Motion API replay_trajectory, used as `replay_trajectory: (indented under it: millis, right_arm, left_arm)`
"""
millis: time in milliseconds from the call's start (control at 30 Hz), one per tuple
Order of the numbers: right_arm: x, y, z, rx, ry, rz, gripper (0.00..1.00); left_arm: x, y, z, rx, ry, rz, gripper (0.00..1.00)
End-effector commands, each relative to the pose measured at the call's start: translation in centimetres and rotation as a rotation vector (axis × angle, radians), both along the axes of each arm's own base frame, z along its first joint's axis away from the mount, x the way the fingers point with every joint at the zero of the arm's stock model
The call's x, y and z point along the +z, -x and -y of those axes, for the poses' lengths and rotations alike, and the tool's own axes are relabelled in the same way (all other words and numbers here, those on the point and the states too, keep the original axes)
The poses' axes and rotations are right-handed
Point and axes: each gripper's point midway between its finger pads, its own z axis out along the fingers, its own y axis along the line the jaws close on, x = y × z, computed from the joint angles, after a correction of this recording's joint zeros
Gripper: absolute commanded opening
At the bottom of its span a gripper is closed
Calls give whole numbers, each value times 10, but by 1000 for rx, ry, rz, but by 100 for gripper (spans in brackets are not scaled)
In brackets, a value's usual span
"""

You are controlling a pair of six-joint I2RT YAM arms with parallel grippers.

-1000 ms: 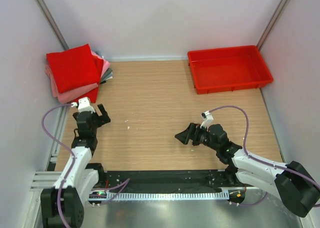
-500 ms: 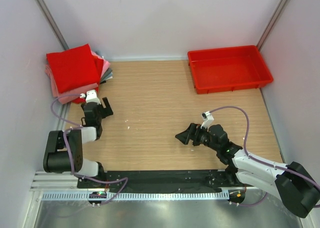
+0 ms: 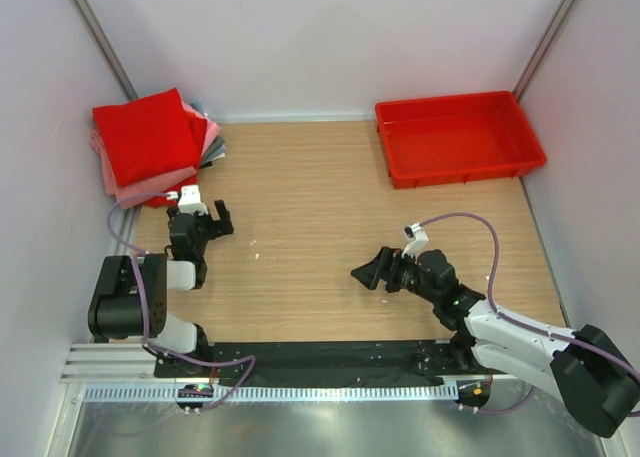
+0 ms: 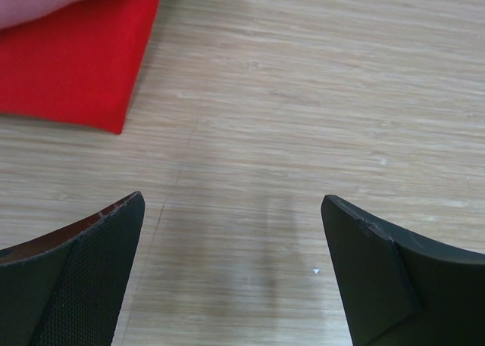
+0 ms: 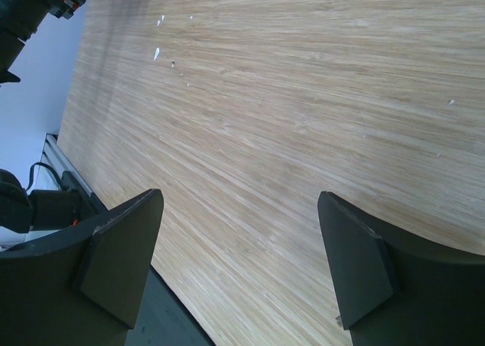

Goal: Fold and stack the t-shirts
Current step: Reset both grippers

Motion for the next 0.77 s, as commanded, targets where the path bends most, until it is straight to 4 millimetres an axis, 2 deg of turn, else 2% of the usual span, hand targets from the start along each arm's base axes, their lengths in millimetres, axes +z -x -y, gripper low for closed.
replay_trajectory:
  millis: [0, 400, 733]
  right_arm:
    - [11, -7, 2, -33, -19, 42, 89]
    - [4, -11, 8, -83, 15, 0, 90]
    - [7, -18, 16, -164, 8, -14, 89]
  left_arm:
    - [29, -13, 1, -14, -27, 124, 100]
    - [29, -13, 1, -13, -27, 124, 100]
    - [30, -13, 1, -16, -28, 126, 100]
